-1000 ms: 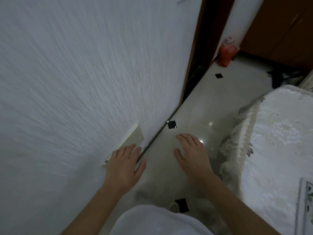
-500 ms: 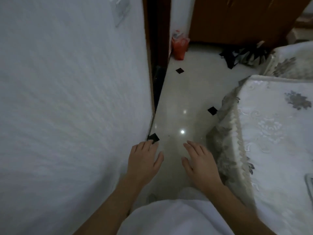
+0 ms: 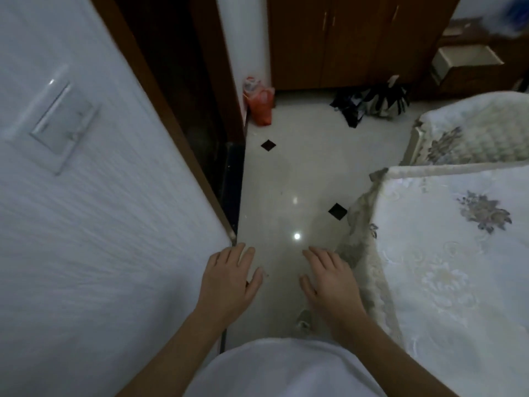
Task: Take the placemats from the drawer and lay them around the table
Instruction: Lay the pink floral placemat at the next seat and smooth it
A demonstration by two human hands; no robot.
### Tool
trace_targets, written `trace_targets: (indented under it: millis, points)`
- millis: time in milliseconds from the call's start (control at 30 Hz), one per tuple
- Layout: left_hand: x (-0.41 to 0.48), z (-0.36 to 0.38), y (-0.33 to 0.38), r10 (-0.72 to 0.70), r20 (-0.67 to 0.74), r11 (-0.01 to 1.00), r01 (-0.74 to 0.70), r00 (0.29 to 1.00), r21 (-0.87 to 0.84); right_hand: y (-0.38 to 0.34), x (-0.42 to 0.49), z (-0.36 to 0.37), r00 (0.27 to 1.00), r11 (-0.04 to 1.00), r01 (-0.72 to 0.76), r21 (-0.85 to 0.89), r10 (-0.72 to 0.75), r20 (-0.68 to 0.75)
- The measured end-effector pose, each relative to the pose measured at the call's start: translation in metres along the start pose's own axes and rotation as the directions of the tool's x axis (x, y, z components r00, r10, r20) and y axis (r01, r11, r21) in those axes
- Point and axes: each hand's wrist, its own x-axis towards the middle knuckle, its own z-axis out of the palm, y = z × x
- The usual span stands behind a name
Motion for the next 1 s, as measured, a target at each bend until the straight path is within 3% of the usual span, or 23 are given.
trace_targets:
  millis: [133,433,567,733,900,1000]
  points:
    - [0.043,-0.004,-0.016,-0.088,-0.054,0.995,0.090,0.995,0.043,-0.002,0.078,-0.006,0.989,0.989,0.145,-0.023,-0.144,0.046]
    - [0.145,0.003,-0.069,-0.151,0.001,0.988,0.151,0.989,0.032,-0.019,0.221,-0.006,0.978,0.979,0.204,0.019,-0.205,0.034]
    - [0.219,0.016,-0.099,-0.112,0.033,0.993,0.114,0.993,-0.041,-0.010,0.274,-0.008,0.991,0.990,0.131,0.056,-0.133,0.032]
    - [0.333,0.035,-0.101,0.013,0.108,0.996,-0.004,0.994,-0.089,0.015,0.323,-0.028,0.997,1.000,-0.020,0.017,0.022,-0.071]
    - [0.434,0.047,-0.082,0.175,0.129,0.980,-0.160,0.976,-0.119,0.053,0.355,-0.052,0.959,0.978,-0.204,0.044,0.208,-0.194]
    - [0.486,0.062,-0.074,0.235,0.164,0.969,-0.217,0.958,-0.121,0.080,0.379,-0.056,0.939,0.960,-0.278,0.045,0.281,-0.198]
